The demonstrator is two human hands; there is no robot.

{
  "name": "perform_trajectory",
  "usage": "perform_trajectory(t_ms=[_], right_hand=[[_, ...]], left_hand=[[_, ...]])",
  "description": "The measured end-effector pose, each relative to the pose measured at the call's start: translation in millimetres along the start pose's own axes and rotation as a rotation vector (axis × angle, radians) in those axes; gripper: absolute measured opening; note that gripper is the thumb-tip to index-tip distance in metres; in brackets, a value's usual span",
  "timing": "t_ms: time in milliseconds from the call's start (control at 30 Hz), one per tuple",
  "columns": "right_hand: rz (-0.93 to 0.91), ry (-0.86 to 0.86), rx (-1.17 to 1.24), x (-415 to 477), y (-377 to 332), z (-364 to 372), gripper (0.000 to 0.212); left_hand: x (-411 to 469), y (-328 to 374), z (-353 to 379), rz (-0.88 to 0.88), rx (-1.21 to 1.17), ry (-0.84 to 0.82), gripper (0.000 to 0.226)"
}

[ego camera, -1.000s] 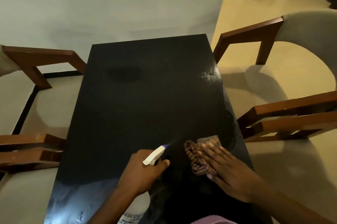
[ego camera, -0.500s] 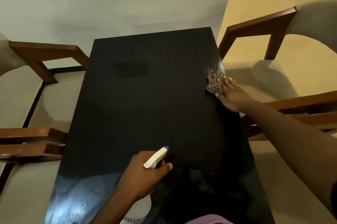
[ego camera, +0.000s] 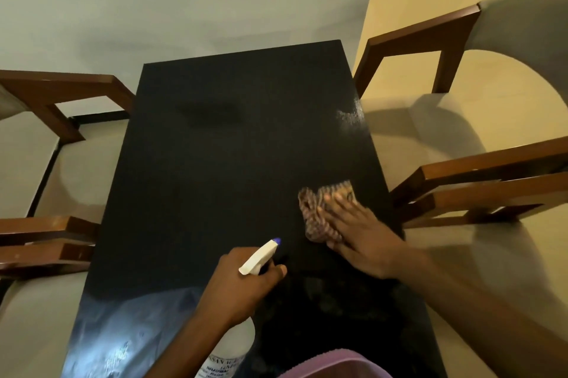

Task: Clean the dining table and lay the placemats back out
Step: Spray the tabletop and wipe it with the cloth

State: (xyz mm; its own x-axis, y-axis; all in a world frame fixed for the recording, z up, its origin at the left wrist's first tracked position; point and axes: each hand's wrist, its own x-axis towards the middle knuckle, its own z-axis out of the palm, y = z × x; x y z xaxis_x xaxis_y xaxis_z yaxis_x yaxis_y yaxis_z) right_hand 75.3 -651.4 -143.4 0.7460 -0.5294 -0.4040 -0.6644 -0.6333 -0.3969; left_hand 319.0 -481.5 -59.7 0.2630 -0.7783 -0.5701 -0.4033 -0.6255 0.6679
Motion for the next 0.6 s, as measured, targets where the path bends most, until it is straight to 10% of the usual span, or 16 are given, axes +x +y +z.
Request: perform_trajectory(t_ms=[267,600], right_hand=[[0.044,-0.125,-0.102,-129,17,27,0.065],[0.168,0.029,-0.097,-35,19,6,0.072]], left_hand=[[1,3,-1,0.036,0.004,-0.017,0.020],[-13,-12,-12,0.037,0.004,0.039,0.024]])
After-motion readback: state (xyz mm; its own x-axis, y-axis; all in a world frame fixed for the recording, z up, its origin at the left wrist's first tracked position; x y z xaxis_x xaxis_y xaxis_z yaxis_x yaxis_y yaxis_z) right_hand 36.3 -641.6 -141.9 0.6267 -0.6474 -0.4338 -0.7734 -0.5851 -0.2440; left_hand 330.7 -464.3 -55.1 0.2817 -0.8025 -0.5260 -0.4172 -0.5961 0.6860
